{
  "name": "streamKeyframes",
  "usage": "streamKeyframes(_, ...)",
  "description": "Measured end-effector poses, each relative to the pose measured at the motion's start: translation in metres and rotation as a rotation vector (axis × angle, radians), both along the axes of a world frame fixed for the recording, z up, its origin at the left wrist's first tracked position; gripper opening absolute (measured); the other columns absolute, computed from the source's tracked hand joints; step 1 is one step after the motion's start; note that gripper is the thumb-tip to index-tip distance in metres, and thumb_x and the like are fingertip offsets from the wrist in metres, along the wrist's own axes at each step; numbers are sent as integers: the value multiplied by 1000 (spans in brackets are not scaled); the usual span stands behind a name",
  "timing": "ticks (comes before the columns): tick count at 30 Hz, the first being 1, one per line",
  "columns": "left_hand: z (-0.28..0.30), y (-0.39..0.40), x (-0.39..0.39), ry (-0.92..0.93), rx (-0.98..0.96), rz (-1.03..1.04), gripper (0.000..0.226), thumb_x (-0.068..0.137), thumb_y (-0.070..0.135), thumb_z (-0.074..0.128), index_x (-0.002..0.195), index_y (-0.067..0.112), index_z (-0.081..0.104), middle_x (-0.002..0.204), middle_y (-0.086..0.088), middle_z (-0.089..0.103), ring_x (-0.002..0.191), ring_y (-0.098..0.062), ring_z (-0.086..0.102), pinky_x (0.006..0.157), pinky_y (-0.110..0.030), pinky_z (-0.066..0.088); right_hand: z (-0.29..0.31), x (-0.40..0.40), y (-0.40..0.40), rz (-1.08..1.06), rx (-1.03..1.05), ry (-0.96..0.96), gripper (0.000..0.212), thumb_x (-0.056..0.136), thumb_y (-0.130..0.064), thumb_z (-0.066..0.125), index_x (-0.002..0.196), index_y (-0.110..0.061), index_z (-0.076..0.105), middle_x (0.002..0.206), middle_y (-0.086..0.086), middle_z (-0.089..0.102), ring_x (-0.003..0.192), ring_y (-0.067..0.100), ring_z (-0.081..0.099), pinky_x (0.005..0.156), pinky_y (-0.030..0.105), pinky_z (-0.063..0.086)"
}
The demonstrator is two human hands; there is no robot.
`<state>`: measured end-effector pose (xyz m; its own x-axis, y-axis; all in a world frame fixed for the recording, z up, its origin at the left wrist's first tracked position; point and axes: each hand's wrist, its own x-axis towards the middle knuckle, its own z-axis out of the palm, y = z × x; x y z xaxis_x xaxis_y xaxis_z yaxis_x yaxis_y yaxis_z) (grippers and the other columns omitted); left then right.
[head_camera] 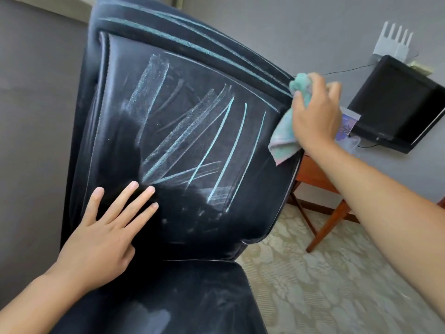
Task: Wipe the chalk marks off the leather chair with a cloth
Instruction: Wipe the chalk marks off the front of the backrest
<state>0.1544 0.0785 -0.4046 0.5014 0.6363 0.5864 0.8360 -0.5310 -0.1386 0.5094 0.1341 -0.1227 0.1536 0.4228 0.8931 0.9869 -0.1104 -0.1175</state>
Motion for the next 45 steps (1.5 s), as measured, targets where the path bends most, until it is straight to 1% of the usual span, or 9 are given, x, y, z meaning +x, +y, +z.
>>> streamKeyframes(3, -1, 3, 0, 4, -14, -6, 108, 51, 11, 86, 153, 16, 52, 171, -6, 29, 159, -34, 20, 124, -68, 2, -21, -11, 29, 52, -13, 40, 33, 95, -30, 52, 126, -18, 57, 120, 13, 50, 94, 37, 60, 73, 40, 48)
streamKeyframes(7, -2, 3, 1, -7, -31, -3, 106, 52, 11, 84, 153, 16, 52, 171, -5, 28, 159, -33, 20, 124, -68, 1, -107, -32, 12, -15, 95, 53, 29, 91, -20, 60, 118, -11, 61, 106, 17, 51, 73, 36, 60, 52, 32, 40)
streamKeyframes(13, 0, 0, -4, 6, 25, -38, 89, 65, 17, 69, 153, 18, 52, 172, -4, 27, 160, -32, 19, 125, -67, 0, -273, -51, -56, 16, -538, -67, 46, 67, -17, 85, 93, -23, 47, 90, 3, 39, 51, 21, 54, 36, 30, 43)
streamKeyframes(16, 2, 0, -8, 3, -6, -27, 106, 50, 10, 85, 152, 18, 54, 170, -4, 31, 158, -32, 25, 124, -66, 2, -254, -48, -63, 64, -680, -157, 36, 78, -18, 76, 91, -20, 42, 88, 2, 40, 43, 20, 41, 38, 29, 30)
streamKeyframes(19, 1, -1, -6, -14, 4, -35, 107, 49, 9, 86, 151, 17, 54, 170, -6, 32, 156, -33, 28, 124, -66, 2, -190, -26, -79, 157, -725, -380, 17, 89, -23, 56, 105, -17, 51, 96, 2, 42, 55, 32, 47, 49, 39, 44)
streamKeyframes(28, -2, 2, -3, -20, -21, -35, 107, 50, 11, 86, 152, 17, 54, 170, -5, 32, 157, -32, 25, 124, -67, 2, 6, -20, -9, 60, -235, -227, 24, 95, -30, 55, 117, -23, 56, 109, 8, 48, 80, 36, 56, 66, 37, 43)
streamKeyframes(35, 2, 2, -7, -13, -48, -41, 105, 51, 14, 87, 151, 18, 55, 170, -5, 30, 159, -30, 20, 126, -63, -2, -121, -54, -4, 59, -96, -80, 24, 88, -20, 67, 104, -10, 52, 103, 13, 50, 62, 31, 54, 50, 35, 45)
streamKeyframes(40, 4, -2, -3, -4, -51, -27, 105, 51, 15, 87, 151, 17, 54, 171, -5, 29, 159, -31, 20, 126, -62, -6, -244, -54, -52, 80, -467, -94, 32, 75, -20, 78, 92, -16, 52, 89, 6, 46, 49, 25, 49, 42, 31, 41)
streamKeyframes(45, 4, -4, -6, -2, -42, -17, 105, 51, 14, 87, 151, 17, 55, 170, -6, 31, 158, -32, 24, 126, -64, -3, -225, -47, -75, 144, -736, -150, 16, 91, -29, 53, 103, -20, 50, 96, -1, 36, 65, 34, 51, 60, 37, 41)
